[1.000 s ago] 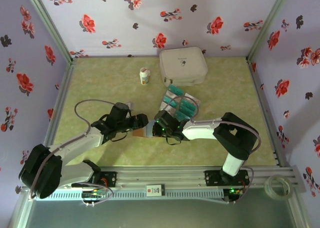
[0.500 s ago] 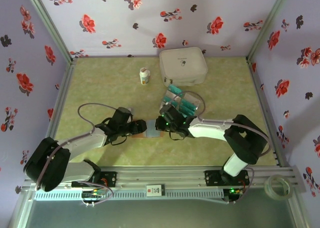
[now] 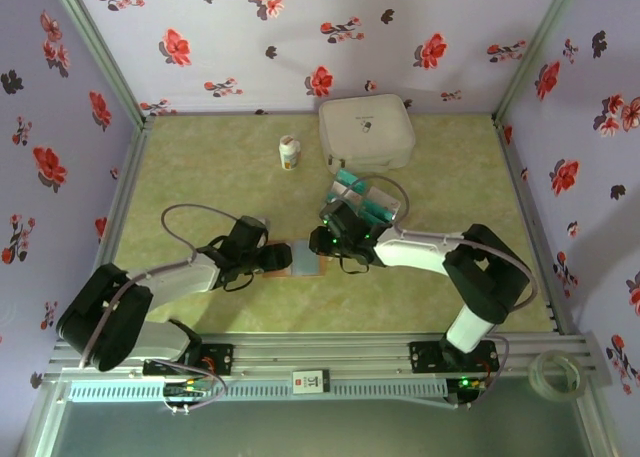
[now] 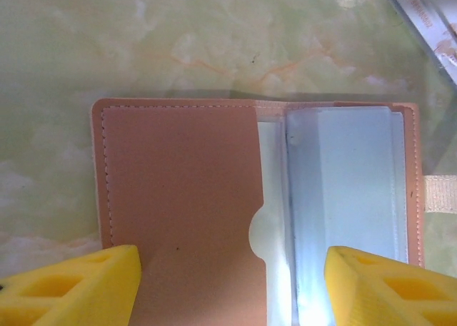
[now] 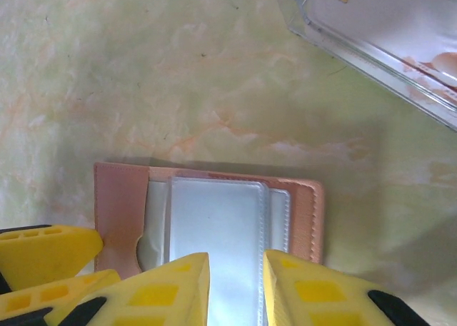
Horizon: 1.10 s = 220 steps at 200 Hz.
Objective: Put the credit cards into the card holder
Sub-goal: Flip over the card slot in the card holder.
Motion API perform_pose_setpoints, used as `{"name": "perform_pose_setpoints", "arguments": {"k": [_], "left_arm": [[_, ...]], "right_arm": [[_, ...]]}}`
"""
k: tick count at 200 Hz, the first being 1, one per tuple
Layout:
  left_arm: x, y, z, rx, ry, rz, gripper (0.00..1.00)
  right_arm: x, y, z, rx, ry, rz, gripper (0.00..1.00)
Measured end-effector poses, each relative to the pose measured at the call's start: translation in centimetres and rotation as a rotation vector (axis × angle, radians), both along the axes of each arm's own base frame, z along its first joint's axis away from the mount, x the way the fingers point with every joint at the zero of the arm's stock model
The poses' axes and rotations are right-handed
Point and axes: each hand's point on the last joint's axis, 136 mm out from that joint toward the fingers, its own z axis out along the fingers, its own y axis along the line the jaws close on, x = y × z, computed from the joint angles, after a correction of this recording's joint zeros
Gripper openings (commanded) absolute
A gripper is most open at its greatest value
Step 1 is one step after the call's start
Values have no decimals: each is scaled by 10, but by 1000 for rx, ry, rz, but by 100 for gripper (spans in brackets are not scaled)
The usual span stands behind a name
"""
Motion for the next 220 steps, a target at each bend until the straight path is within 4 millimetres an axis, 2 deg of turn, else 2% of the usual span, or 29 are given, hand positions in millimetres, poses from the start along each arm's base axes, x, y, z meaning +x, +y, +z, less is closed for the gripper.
{"name": "perform_pose_setpoints", "arguments": {"k": [92,167,220], "left_arm": [[2,-1,1,8,-21,-13,68],[3,0,1,19,-30,-27,68],[0,0,0,81,-54,-64,70]], "right_arm": [[1,12,-14,-9,36,36,15],[-3,11,-33,-35,73,42,12],[-1,23,-35,15,82,52,12]]}}
